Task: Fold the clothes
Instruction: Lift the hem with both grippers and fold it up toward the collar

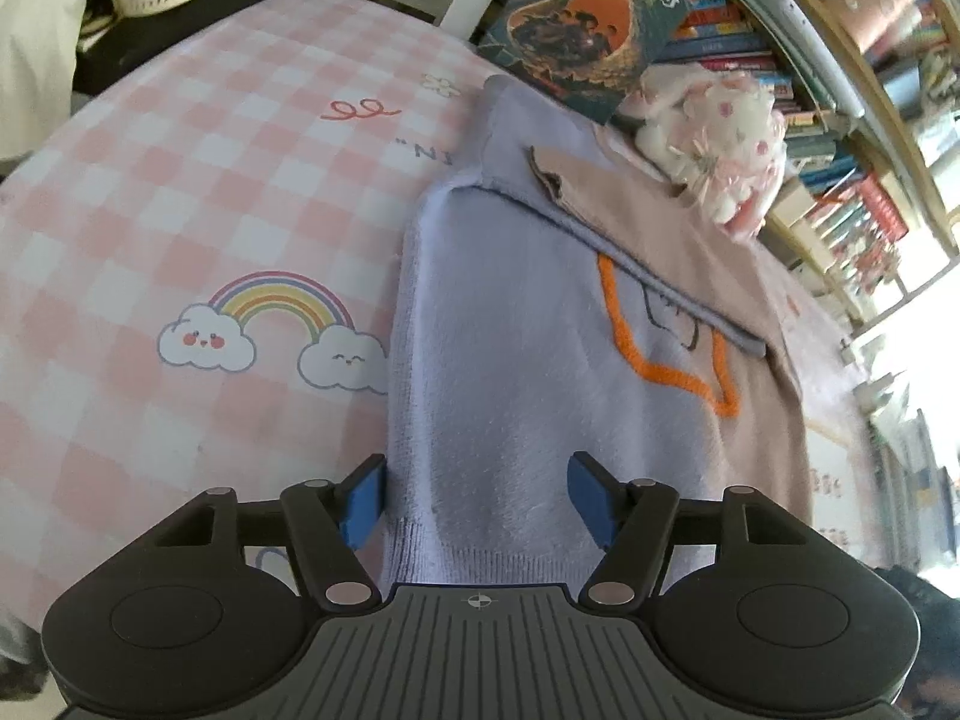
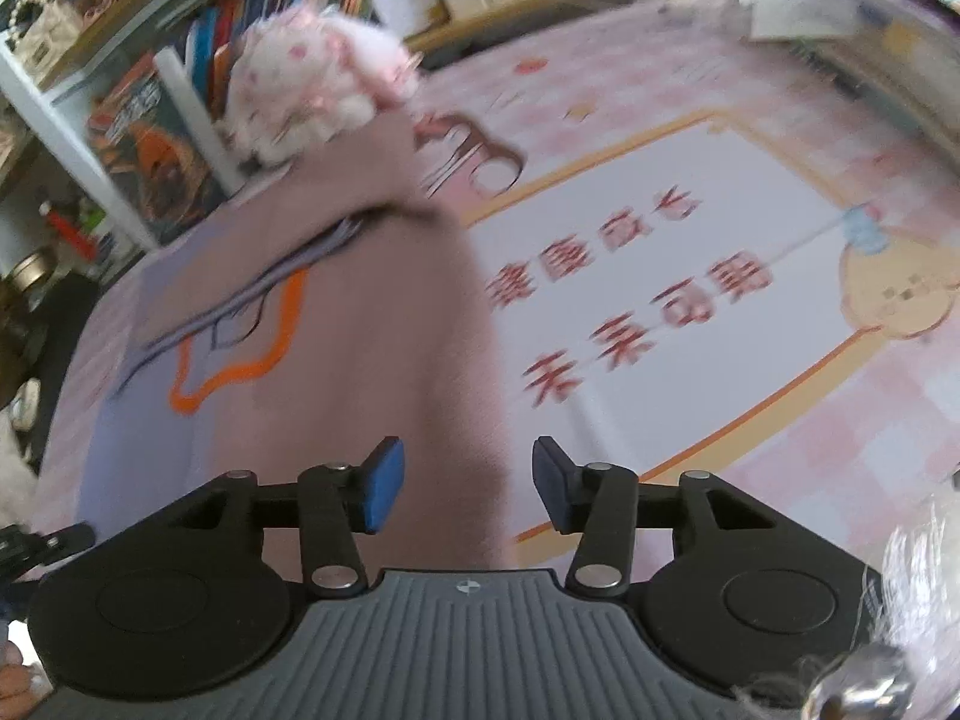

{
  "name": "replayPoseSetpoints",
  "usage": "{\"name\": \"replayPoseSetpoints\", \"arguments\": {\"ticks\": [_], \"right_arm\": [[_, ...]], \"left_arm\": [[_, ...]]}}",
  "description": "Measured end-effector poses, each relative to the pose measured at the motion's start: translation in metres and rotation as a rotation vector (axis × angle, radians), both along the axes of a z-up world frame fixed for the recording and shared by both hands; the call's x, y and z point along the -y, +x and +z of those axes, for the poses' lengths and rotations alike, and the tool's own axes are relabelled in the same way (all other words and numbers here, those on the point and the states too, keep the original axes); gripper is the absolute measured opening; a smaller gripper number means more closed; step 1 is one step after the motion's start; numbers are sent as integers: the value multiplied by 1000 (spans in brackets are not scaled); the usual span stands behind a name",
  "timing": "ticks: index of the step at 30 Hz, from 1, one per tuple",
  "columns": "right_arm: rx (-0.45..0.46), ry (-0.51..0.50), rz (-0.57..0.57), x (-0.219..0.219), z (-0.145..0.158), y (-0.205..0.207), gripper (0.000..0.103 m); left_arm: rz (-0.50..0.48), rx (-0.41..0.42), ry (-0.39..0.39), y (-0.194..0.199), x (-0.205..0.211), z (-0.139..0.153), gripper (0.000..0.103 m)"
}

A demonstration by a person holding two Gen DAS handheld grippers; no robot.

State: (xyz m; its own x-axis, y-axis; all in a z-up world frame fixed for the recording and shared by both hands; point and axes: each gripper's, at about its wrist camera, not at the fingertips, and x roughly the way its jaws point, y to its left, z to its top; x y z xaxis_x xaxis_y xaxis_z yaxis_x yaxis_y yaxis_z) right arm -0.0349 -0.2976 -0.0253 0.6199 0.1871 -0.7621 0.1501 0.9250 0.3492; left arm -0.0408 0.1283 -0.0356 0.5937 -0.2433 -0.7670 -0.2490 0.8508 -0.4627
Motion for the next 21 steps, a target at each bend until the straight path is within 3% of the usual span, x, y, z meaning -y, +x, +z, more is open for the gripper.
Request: {"name": "replayPoseSetpoints", "arguments": {"ticks": [5, 6, 8, 9, 13, 16, 19, 21], "right_arm": [[-14, -13, -32, 12, -4, -1, 46], [-19, -9, -36, 13, -5, -1, 46], [-31, -3, -34, 12, -7, 1, 42], [-37, -3, -22, 9, -9, 2, 41], [-58, -18, 30, -9, -13, 10, 34], [-19, 40, 113, -23, -7, 14, 14], [40, 137, 174, -29, 2, 14, 14], [21, 121, 176, -30, 1, 17, 21]], "left_arm": [[9, 8, 7, 1, 1, -3, 58], [8, 8, 26, 1, 3, -3, 52], [-3, 2, 76, 4, 6, -3, 29], [-13, 0, 96, 5, 8, -3, 27], [-44, -2, 135, 7, 9, -2, 24], [-52, -4, 132, 6, 8, -2, 24], [-48, -8, 116, 5, 6, -3, 25], [-44, -10, 98, 5, 5, -3, 26]]}}
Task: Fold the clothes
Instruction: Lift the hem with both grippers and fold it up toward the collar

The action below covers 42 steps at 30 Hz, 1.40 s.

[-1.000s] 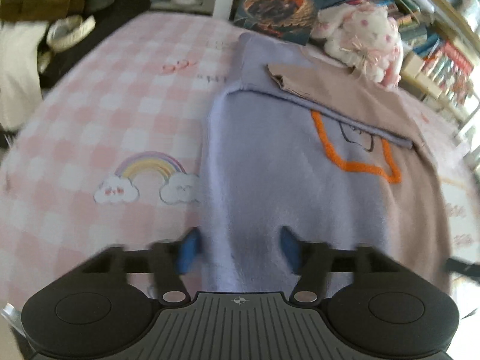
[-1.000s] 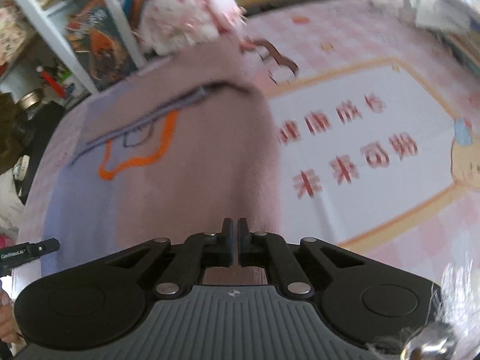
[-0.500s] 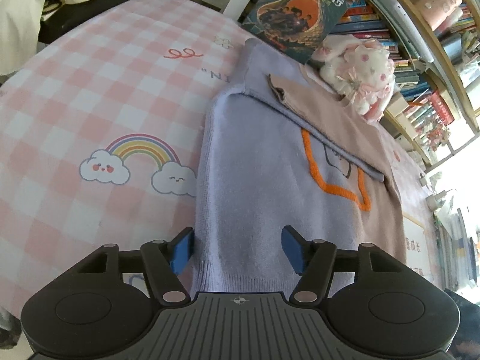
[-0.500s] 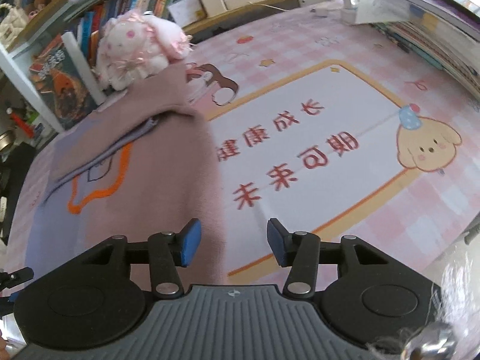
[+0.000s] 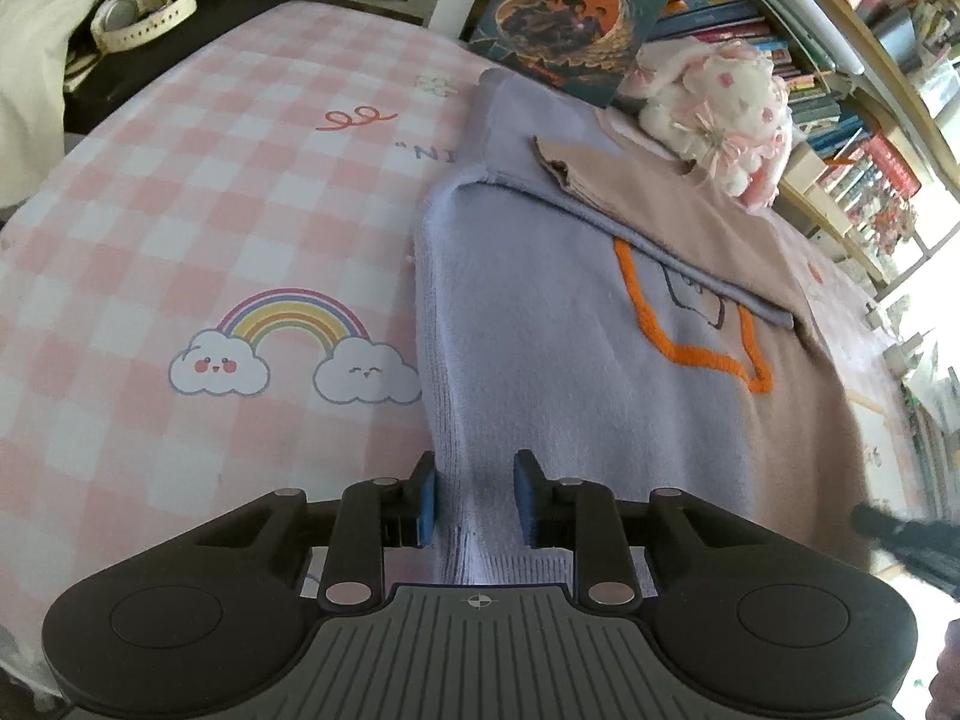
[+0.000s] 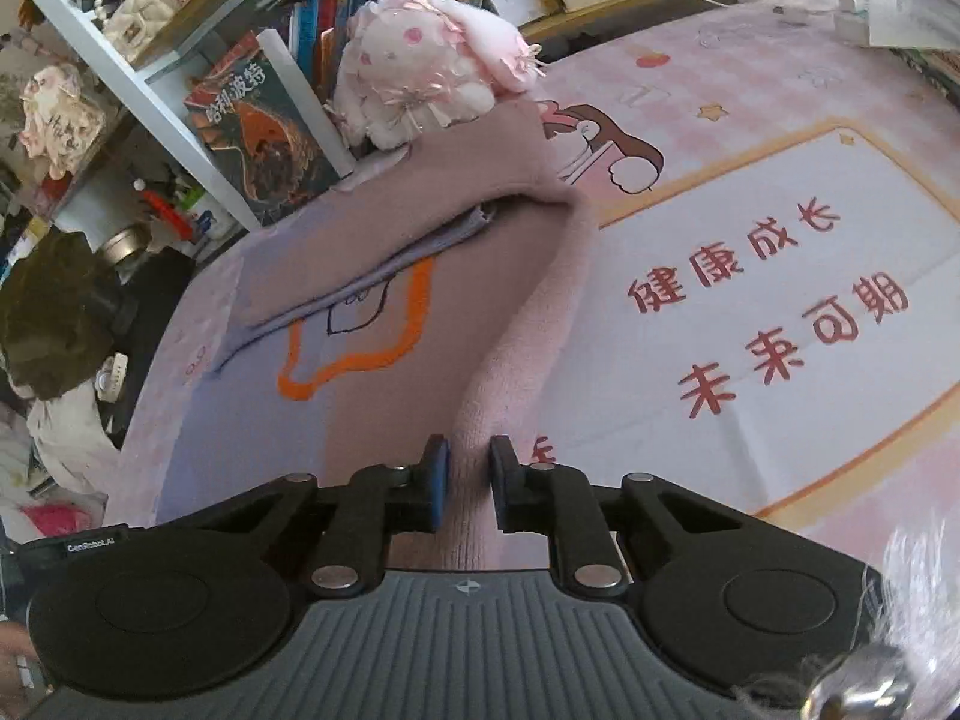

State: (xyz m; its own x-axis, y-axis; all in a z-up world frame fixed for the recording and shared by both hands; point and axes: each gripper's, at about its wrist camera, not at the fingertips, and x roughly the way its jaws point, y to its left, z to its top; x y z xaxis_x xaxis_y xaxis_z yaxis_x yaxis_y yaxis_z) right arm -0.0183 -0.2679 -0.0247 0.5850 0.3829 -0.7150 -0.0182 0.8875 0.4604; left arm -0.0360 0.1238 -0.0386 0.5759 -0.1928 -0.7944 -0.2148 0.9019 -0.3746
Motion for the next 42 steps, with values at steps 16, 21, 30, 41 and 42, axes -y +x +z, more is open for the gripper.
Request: {"name": "replayPoseSetpoints", "arguments": {"ticks": [16, 21, 30, 41, 42], "right_arm": [[-138, 120, -98, 28, -24, -3, 10], [-124, 138, -96, 41, -18, -14, 10], [-142, 164, -64, 75, -12, -58, 10], [-218, 224, -26, 114, -14, -114, 10], [-212, 246, -28, 117, -12, -114, 10]], "left_arm": [[20, -14, -49, -5, -3, -5, 7], [49, -20, -93, -28, 8, -7, 5], [78, -22, -138, -87, 39, -3, 5], [167, -31, -310, -142, 51, -8, 4], [179, -14, -345, -143, 49, -6, 4]]}}
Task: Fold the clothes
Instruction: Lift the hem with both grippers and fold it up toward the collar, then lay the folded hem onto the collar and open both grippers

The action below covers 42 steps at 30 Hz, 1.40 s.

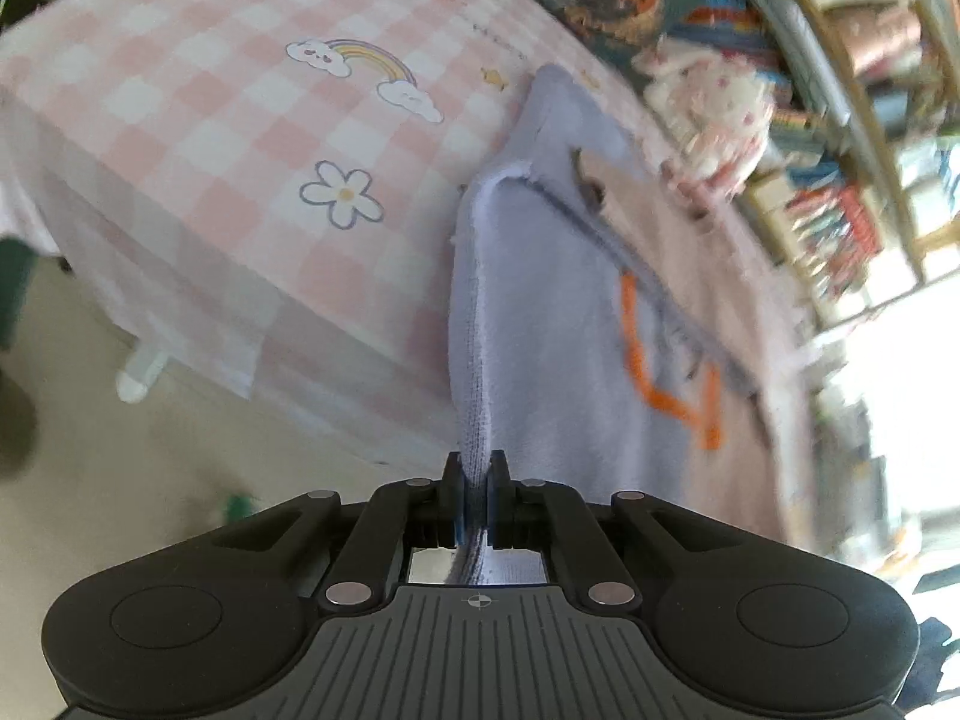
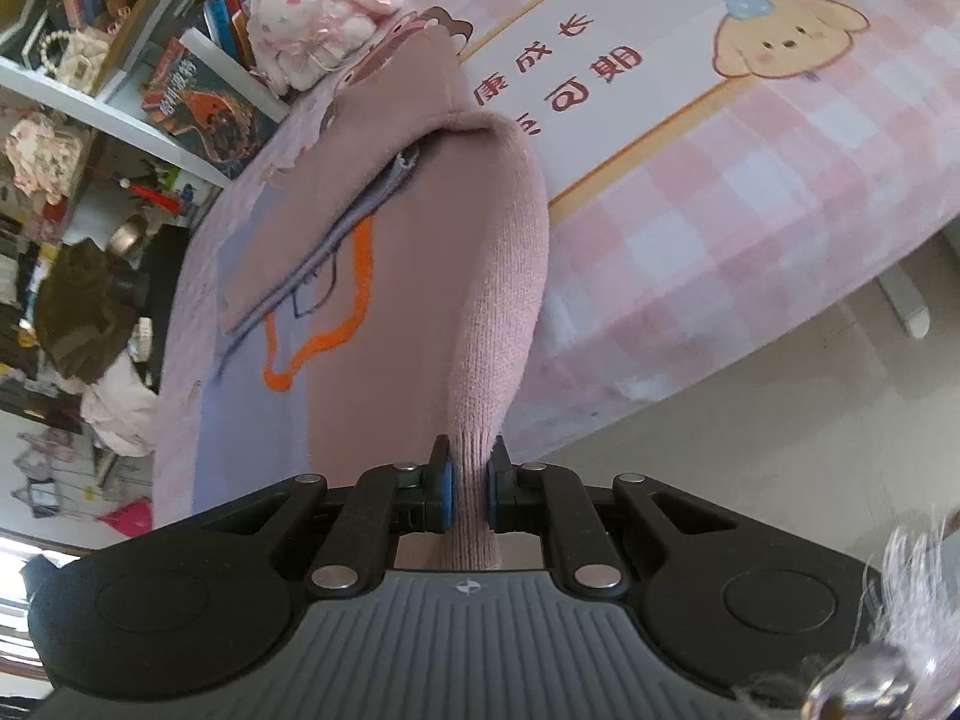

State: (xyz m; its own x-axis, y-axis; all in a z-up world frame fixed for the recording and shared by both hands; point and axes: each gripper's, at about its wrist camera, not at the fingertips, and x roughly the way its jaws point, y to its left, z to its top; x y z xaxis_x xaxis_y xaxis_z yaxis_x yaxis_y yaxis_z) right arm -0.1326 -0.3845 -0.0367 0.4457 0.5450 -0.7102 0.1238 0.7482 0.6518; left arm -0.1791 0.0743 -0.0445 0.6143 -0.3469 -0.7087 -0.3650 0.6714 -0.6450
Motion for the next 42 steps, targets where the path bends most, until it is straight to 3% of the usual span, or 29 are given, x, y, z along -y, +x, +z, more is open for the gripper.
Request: {"name": "replayPoseSetpoints", "arguments": {"ticks": [3, 9, 14, 24, 34, 37, 42], "right_arm": [[43, 94, -22, 6, 12, 2, 10], [226, 273, -71, 11, 56, 32, 10], [302, 386, -168, 15, 77, 82, 10], [295, 275, -250, -11, 80, 180, 10], [199, 159, -285, -29, 46, 237, 10], [167, 141, -299, -32, 36, 247, 14], [110, 62, -321, -39, 28, 258, 27]], "left_arm": [[42, 85, -76, 8, -6, 16, 4], [126, 271, -168, 47, -23, 51, 4], [125, 334, -94, 98, -30, 71, 4], [105, 248, -73, 192, -42, 51, 5], [58, 99, -70, 250, -47, 16, 8], [31, 58, -57, 260, -46, 6, 15], [2, 62, 30, 267, -47, 11, 43]]}}
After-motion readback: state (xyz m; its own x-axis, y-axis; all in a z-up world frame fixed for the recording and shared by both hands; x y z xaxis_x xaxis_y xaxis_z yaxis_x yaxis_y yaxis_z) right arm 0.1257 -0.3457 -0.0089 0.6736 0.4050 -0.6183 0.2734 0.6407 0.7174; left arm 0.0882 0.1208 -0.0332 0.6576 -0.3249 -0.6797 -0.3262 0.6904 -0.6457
